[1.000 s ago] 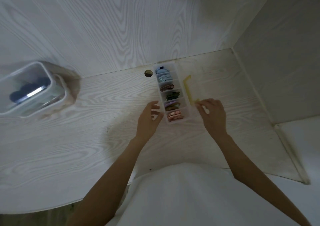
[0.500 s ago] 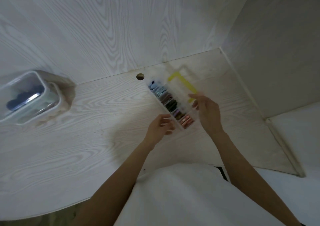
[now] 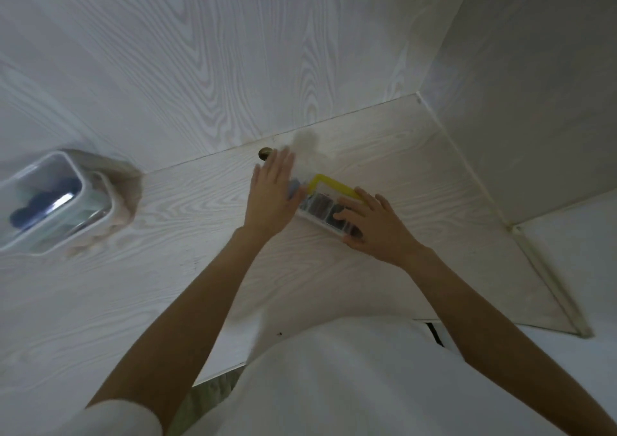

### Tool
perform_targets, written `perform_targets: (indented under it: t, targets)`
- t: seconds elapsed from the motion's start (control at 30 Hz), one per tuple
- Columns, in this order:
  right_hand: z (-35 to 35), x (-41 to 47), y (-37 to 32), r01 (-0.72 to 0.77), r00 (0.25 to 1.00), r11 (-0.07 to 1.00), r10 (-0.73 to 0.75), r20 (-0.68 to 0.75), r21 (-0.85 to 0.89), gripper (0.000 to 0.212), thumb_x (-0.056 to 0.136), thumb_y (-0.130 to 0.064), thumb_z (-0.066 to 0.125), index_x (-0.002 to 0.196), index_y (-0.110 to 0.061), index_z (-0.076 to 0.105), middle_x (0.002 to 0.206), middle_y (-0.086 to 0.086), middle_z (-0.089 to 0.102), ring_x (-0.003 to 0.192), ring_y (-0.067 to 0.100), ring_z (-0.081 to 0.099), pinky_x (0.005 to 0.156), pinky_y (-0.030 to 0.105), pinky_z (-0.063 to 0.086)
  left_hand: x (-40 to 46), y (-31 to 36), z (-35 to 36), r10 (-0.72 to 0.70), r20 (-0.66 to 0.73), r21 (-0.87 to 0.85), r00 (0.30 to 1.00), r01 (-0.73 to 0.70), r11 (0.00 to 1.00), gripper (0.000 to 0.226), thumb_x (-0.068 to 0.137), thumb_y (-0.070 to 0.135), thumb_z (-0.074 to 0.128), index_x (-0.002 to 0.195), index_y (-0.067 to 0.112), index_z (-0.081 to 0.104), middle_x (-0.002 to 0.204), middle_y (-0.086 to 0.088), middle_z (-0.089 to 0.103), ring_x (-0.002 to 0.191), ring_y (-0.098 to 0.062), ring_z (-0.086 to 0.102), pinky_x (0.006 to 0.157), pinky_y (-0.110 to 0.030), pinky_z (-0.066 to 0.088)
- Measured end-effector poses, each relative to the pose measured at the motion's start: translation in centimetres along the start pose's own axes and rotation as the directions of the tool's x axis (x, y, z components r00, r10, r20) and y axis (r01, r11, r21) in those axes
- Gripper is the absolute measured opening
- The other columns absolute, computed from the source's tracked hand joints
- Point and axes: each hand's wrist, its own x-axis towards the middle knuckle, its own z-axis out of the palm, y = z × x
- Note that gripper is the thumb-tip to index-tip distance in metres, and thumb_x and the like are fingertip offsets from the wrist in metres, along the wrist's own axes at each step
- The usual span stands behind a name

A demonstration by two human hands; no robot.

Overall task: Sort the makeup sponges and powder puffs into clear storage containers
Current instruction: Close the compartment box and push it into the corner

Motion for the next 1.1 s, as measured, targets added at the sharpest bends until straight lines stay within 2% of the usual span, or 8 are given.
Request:
perform_targets:
  t: [0.1,0.23,0.4,0.53,0.63,0.7,0.87,1.1]
  targets:
    - [0.3,-0.9,2.1,0.083,0.994,0.996,-0.085,-0.07,-0.035,0.038,0.086,-0.042,0.044,0.122,-0.029,0.047,0.144,0.002,0.043,0.14,0.027,0.02,0.11,0.049,0.015,-0.4,1.9,2.0,0.139,0.217,0.123,0.966,-0.168,0.978,0.069,0.094,0.05,0.004,0.148,0.009,0.015,0.156,-0.006,0.013,0.144,-0.022,0.008,0.116,-0.048,0.008]
    - [0.8,-2.1,2.3,-0.107,0.98,0.988,0.085,-0.183,-0.115,0.039,0.095,-0.053,0.026,0.129,-0.044,0.044,0.148,0.007,0.035,0.139,0.032,0.018,0.11,0.054,0.013,-1.0,1.7,4.3,0.067,0.284,0.122,0.956,-0.105,0.987,0.072,0.094,0.056,0.003,0.148,0.011,0.016,0.156,-0.004,0.014,0.144,-0.019,0.008,0.116,-0.046,0.006]
    - [1.8,-1.8,2.3,-0.3,0.905,0.943,0.234,-0.355,-0.144,0.041,0.091,-0.031,0.048,0.129,-0.043,0.047,0.142,0.011,0.043,0.134,0.035,0.024,0.108,0.057,0.017,0.5,1.8,2.9,0.051,0.202,-0.311,0.978,0.014,0.95,0.062,0.093,0.037,0.044,0.145,0.011,0.026,0.155,-0.007,0.019,0.142,-0.016,0.007,0.116,-0.041,0.004]
    - [1.1,-1.5,5.0,-0.47,0.818,0.879,0.396,-0.416,-0.088,0.048,0.09,-0.02,0.054,0.134,-0.039,0.045,0.142,0.009,0.041,0.132,0.03,0.033,0.103,0.054,0.029,-0.7,2.3,2.9,-0.261,0.027,-0.359,0.965,0.253,0.899,0.056,0.088,0.027,0.062,0.137,0.012,0.041,0.144,-0.009,0.038,0.131,-0.024,0.035,0.107,-0.032,0.027]
    - [-0.2,-0.8,7.9,-0.489,0.839,0.868,0.439,-0.322,-0.088,0.048,0.095,-0.033,0.037,0.143,-0.032,0.034,0.151,0.013,0.029,0.14,0.031,0.023,0.106,0.056,0.026,0.2,3.8,3.1,-0.513,0.303,-0.465,0.803,0.595,0.656,0.054,0.087,0.041,0.06,0.133,0.016,0.046,0.128,-0.002,0.054,0.108,-0.013,0.052,0.089,-0.023,0.037]
    - [-1.5,0.1,10.3,-0.441,0.876,0.887,0.391,-0.281,-0.14,0.05,0.093,-0.034,0.038,0.142,-0.024,0.037,0.147,0.02,0.033,0.137,0.037,0.027,0.104,0.055,0.03,1.9,5.4,3.4,-0.53,0.354,-0.529,0.77,0.633,0.565,0.045,0.089,0.04,0.058,0.125,0.014,0.054,0.114,-0.002,0.064,0.1,-0.013,0.06,0.085,-0.024,0.042]
    - [-5.7,2.7,14.4,-0.348,0.933,0.901,0.304,-0.194,-0.259,0.046,0.069,-0.031,0.073,0.109,-0.014,0.061,0.093,0.018,0.059,0.078,0.035,0.055,0.076,0.042,0.043,7.6,8.9,4.6,-0.61,0.384,-0.703,0.693,0.648,0.294,0.043,0.089,0.033,0.059,0.126,0.011,0.05,0.113,-0.004,0.059,0.113,-0.023,0.055,0.099,-0.036,0.041]
    - [-5.7,0.1,17.3,-0.307,0.946,0.948,0.294,-0.136,-0.087,0.046,0.073,-0.036,0.072,0.112,-0.014,0.062,0.138,0.018,0.044,0.131,0.043,0.033,0.108,0.057,0.024,15.0,11.0,6.1,-0.494,0.462,-0.747,0.736,0.624,0.231,0.072,0.08,0.028,0.069,0.142,0.014,0.036,0.142,-0.004,0.042,0.128,-0.022,0.041,0.108,-0.038,0.034]
